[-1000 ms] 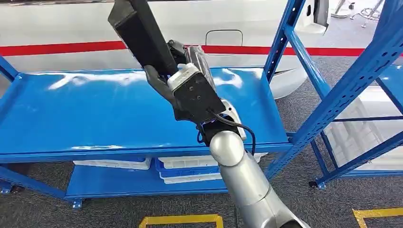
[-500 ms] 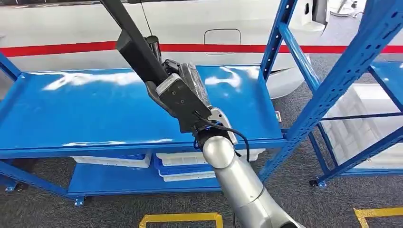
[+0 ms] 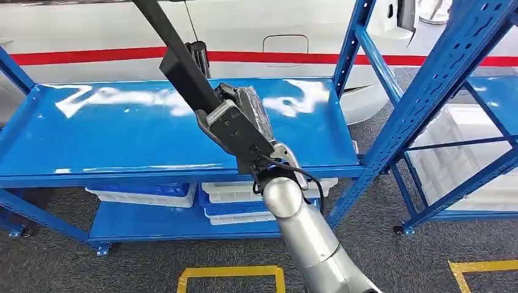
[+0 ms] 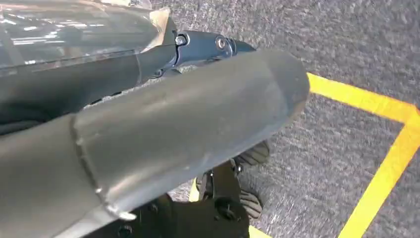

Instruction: Take the parts from the cabinet and place them on the table.

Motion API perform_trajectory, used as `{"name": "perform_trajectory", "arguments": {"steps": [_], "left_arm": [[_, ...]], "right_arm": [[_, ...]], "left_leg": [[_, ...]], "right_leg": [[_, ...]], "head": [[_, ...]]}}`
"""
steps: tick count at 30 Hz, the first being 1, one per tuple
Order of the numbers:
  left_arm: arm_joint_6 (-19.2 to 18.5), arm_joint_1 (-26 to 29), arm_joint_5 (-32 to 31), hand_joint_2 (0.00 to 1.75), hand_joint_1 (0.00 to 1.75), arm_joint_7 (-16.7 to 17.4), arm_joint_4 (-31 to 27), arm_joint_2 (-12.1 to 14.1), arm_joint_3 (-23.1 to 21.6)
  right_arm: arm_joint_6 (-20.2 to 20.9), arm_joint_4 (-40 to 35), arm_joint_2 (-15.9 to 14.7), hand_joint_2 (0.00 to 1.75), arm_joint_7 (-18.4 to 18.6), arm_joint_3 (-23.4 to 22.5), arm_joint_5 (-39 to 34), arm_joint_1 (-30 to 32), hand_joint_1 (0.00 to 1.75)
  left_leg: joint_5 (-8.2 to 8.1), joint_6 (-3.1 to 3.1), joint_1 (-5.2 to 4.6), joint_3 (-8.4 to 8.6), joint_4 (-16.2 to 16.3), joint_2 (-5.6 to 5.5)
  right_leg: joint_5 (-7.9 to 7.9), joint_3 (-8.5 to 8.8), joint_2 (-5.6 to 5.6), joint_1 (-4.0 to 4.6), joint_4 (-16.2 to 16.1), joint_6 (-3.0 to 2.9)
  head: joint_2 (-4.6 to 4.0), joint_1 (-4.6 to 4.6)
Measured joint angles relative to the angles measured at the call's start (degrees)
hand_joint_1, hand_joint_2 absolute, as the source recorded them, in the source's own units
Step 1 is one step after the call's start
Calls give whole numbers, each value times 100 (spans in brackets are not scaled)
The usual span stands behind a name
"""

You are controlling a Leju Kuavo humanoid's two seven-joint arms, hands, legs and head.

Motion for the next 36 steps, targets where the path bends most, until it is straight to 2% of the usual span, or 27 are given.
{"name": "perform_trajectory", "arguments": {"steps": [1,2,3,5,6,7,8,10,11,12,13,16,17,18,19,20,21,22,23,24,26,27,28,31,32,34,36], "left_arm": [[2,8,0,0,0,-7,0,0,0],[-2,1,0,0,0,-31,0,-2,0],[-20,0,0,0,0,-53,0,0,0],[-81,1,-24,0,0,-131,-6,11,0],[-120,1,-70,0,0,-186,-7,29,0],[-142,1,-125,0,0,-232,-7,37,0],[-160,1,-170,0,0,-263,-7,48,-4],[-188,-8,-249,0,0,-291,-7,57,-13],[-194,-22,-266,0,0,-291,-7,61,-15],[-205,-40,-310,0,0,-291,-9,64,-19],[-221,-63,-337,0,0,-289,-11,70,-26],[-242,-127,-454,0,0,-267,-15,127,-120],[-245,-140,-474,0,0,-265,-15,166,-124],[-256,-146,-481,0,0,-256,-15,168,-135],[-253,-153,-490,0,0,-254,-17,177,-153],[-256,-164,-512,0,0,-254,-17,188,-157],[-256,-177,-546,0,0,-256,-17,206,-164],[-256,-187,-560,0,0,-256,-17,217,-175],[-262,-194,-592,0,0,-260,-17,230,-194],[-284,-197,-601,0,0,-262,-17,234,-216],[-286,-201,-608,0,0,-282,-20,252,-251],[-260,-219,-608,0,0,-291,-20,262,-253],[-242,-227,-599,0,0,-312,-22,273,-253],[-277,-232,-536,0,0,-454,-22,315,-253],[-293,-230,-512,0,0,-496,-22,323,-253],[-301,-236,-466,0,0,-547,-22,334,-249],[-306,-235,-426,0,0,-568,-22,361,-240]], "right_arm": [[4,2,0,175,2,-20,9,11,175],[13,0,-13,175,0,-57,11,7,175],[24,-11,-15,175,0,-83,15,0,175],[33,-15,-52,175,0,-142,35,4,175],[33,-20,-79,175,0,-184,39,5,175],[33,-28,-105,175,0,-239,44,16,175],[33,-42,-142,175,0,-284,46,35,175],[22,-81,-212,175,-2,-376,61,67,175],[0,-111,-249,175,-26,-426,64,71,175],[-30,-144,-278,175,-63,-463,61,71,175],[-63,-175,-286,175,-99,-492,61,77,175],[-244,-295,-406,175,-195,-642,13,240,175],[-282,-306,-439,175,-201,-671,7,293,175],[-297,-324,-461,175,-203,-686,7,322,175],[-314,-365,-483,175,-203,-702,4,352,175],[-352,-405,-503,175,-203,-715,2,391,175],[-430,-454,-529,175,-201,-734,-2,438,175],[-490,-496,-560,175,-192,-759,-15,499,175],[-547,-547,-599,175,-186,-794,-46,585,175],[-590,-599,-643,175,-184,-829,-79,670,175],[-651,-711,-735,175,-197,-885,-184,803,175],[-684,-765,-769,175,-223,-909,-247,842,175],[-712,-802,-813,175,-258,-936,-305,862,175],[-776,-809,-896,175,-380,-949,-494,868,175],[-785,-804,-926,175,-409,-953,-587,876,175],[-791,-802,-970,175,-450,-953,-686,870,175],[-791,-791,-1005,175,-472,-951,-732,876,175]], "left_leg": [[61,71,-9,-38,-48,9],[145,162,25,-83,-76,48],[197,191,-8,-155,-77,49],[301,256,-37,-285,-75,53],[357,268,-53,-369,-71,55],[418,273,-67,-447,-66,57],[475,271,-75,-527,-64,56],[583,249,-87,-657,-59,53],[630,229,-90,-702,-56,51],[671,198,-102,-741,-44,53],[715,173,-124,-779,-31,58],[855,82,-92,-791,-49,53],[762,54,-46,-831,10,45],[522,26,-45,-895,144,37],[115,-7,-18,-997,498,39],[-230,-41,-10,-1099,928,31],[-450,-74,1,-1191,1362,32],[-482,-96,18,-1227,1671,34],[-338,-112,37,-1156,1765,36],[-132,-121,53,-989,1628,36],[179,-120,84,-358,823,37],[18,-110,88,-42,320,24],[-70,-76,43,133,30,15],[-59,21,-24,68,-31,23],[50,159,23,19,-102,52],[180,270,-6,-137,-104,80],[332,295,-27,-331,-101,79]], "right_leg": [[36,-25,4,10,-6,54],[-66,-97,11,33,94,47],[-302,-240,16,21,296,-3],[-859,-492,18,19,1104,-122],[-1057,-601,18,22,1543,-148],[-1094,-613,17,22,1773,-121],[-1022,-504,17,23,1737,-79],[-727,22,16,38,1056,5],[-651,357,15,43,568,-1],[-712,695,15,72,104,-48],[-747,822,12,121,-161,-62],[-655,659,16,95,-125,-145],[-592,647,-8,-10,-141,-211],[-547,628,-7,16,-142,-249],[-479,580,-9,21,-139,-335],[-413,510,-6,40,-138,-349],[-354,433,-7,52,-131,-346],[-298,360,-9,60,-126,-338],[-246,288,-10,65,-122,-318],[-203,224,-15,64,-112,-295],[-134,102,-14,58,-66,-248],[-103,59,-13,68,-32,-225],[-74,23,-14,93,-16,-190],[75,-52,-19,55,-27,-49],[50,-115,-14,91,14,-11],[-418,-336,1,70,390,-97],[-998,-568,3,51,1301,-162]], "head": [[0,-2],[0,5],[0,5],[0,26],[0,26],[0,29],[0,29],[0,31],[0,31],[0,33],[0,26],[0,0],[0,13],[0,-4],[0,-20],[0,-26],[0,-30],[0,-33],[0,-33],[0,-28],[0,-35],[0,-33],[0,-26],[0,-22],[0,-9],[0,18],[0,22]]}}
